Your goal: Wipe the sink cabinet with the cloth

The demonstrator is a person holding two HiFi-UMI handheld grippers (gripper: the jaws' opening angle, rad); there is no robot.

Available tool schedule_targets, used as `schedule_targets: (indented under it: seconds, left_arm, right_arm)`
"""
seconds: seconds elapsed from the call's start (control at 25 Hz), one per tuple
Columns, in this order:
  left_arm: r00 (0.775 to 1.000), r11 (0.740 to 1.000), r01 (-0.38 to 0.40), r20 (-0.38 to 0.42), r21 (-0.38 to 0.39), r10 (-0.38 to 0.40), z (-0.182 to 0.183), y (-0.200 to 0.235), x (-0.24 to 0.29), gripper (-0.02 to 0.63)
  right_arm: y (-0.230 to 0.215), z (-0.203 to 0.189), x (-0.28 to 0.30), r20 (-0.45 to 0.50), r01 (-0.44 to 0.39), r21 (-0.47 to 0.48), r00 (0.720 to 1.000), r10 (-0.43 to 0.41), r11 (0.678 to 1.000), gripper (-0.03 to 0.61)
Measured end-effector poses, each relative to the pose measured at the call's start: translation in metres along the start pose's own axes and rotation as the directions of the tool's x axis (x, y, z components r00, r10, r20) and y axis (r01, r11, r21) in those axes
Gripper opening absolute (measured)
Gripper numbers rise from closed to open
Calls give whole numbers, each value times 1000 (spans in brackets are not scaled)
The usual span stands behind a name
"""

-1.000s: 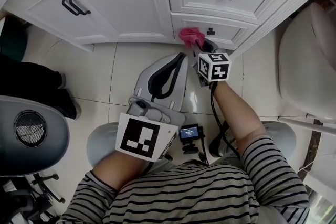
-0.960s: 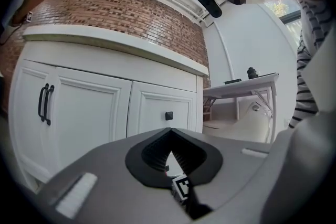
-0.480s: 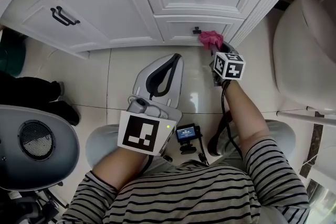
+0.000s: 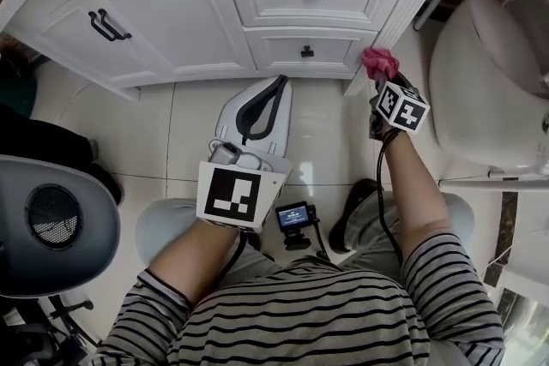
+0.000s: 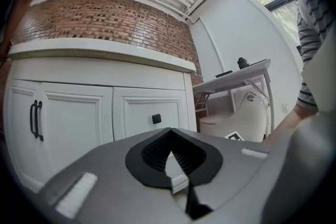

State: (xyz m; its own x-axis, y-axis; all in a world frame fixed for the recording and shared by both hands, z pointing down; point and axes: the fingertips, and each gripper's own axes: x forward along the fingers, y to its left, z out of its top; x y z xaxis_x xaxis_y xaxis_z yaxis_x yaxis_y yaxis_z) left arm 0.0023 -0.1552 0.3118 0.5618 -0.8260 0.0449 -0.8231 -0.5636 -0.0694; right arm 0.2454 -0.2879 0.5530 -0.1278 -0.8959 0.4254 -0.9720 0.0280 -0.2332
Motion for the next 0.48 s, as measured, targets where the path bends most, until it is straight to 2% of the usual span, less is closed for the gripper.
schedule_targets:
  seconds: [0.12,0.24,0.36,0.48]
  left_arm:
    - [999,999,-26,46,37,24,7,4,-8,-9]
    - [997,998,-51,65,49,47,13,10,-19,-9]
    - [994,995,-79,77,53,74,20,16,-32,-9]
    - [991,992,-110,87,68,104,25,21,-47,-9]
  right_arm:
    - [11,39,-32,60,-28,9,998,27,1000,67]
    - [51,80,-79,117,-123,6,986,121,992,69]
    - [103,122,-142,202,-259,-17,945,257,966,72]
    - [143,139,-203,275,-339,-37,901,336,940,72]
